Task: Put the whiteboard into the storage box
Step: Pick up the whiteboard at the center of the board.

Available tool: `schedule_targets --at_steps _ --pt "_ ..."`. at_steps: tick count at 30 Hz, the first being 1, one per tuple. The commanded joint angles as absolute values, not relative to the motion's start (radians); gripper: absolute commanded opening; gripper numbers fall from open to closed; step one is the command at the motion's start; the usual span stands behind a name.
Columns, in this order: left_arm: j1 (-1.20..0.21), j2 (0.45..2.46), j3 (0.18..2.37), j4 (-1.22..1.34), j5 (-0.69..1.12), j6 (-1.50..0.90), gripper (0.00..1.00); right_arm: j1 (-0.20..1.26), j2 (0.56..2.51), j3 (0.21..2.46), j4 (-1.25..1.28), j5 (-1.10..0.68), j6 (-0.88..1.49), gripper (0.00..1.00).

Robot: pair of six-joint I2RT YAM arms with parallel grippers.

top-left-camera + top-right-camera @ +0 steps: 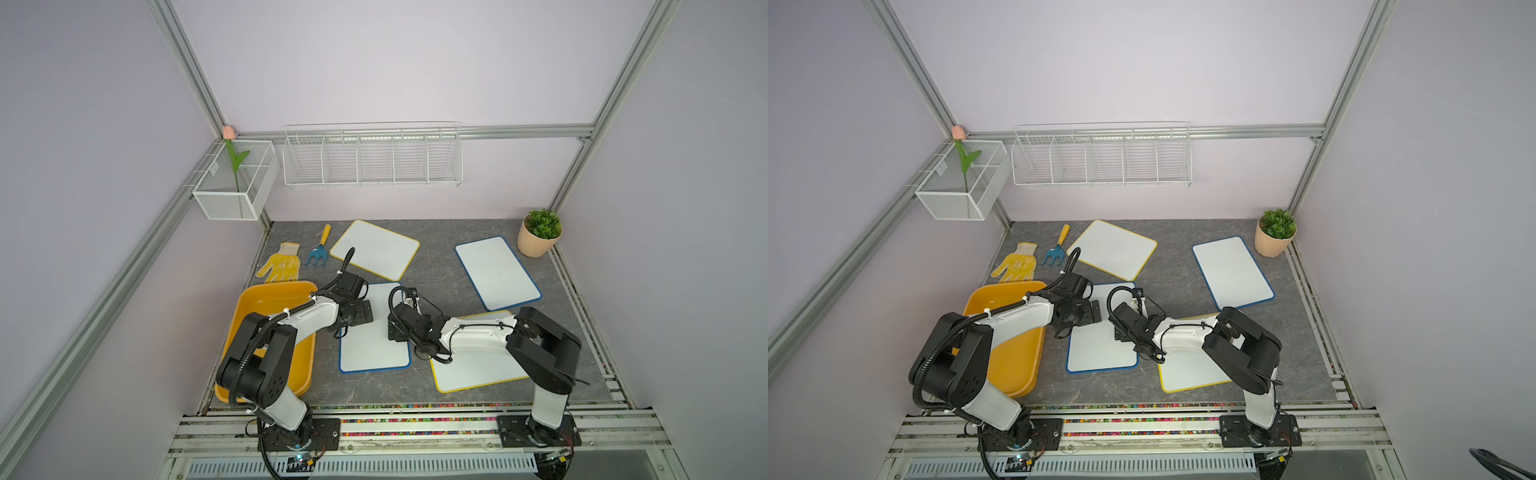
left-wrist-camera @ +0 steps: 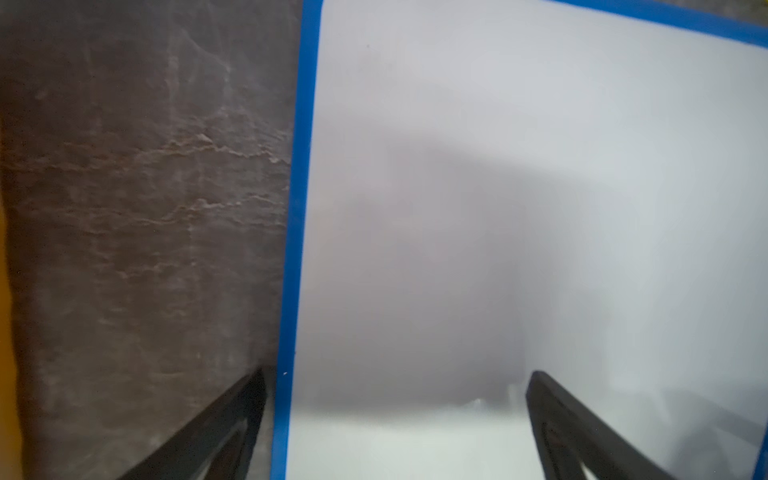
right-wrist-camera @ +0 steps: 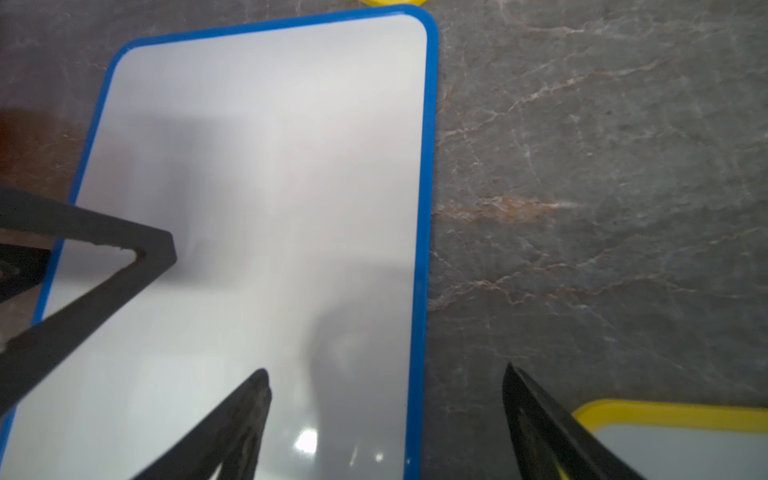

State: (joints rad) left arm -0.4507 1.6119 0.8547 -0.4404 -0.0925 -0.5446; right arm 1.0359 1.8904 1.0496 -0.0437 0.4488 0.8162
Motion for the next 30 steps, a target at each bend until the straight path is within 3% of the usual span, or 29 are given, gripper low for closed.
schedule_targets --at_steps 1,18,30 --pt "-0.448 1.668 0.849 -0.421 -0.06 -0.542 0.99 1.041 1.923 1.07 -0.089 0.456 0.842 0.89" --pt "-0.459 1.73 0.821 -0.258 0.322 -0.553 1.0 1.037 1.993 1.107 -0.01 0.323 0.831 0.89" --pt "-0.464 1.721 0.791 -0.238 0.343 -0.549 0.99 0.94 1.939 0.959 0.348 0.017 1.031 0.89"
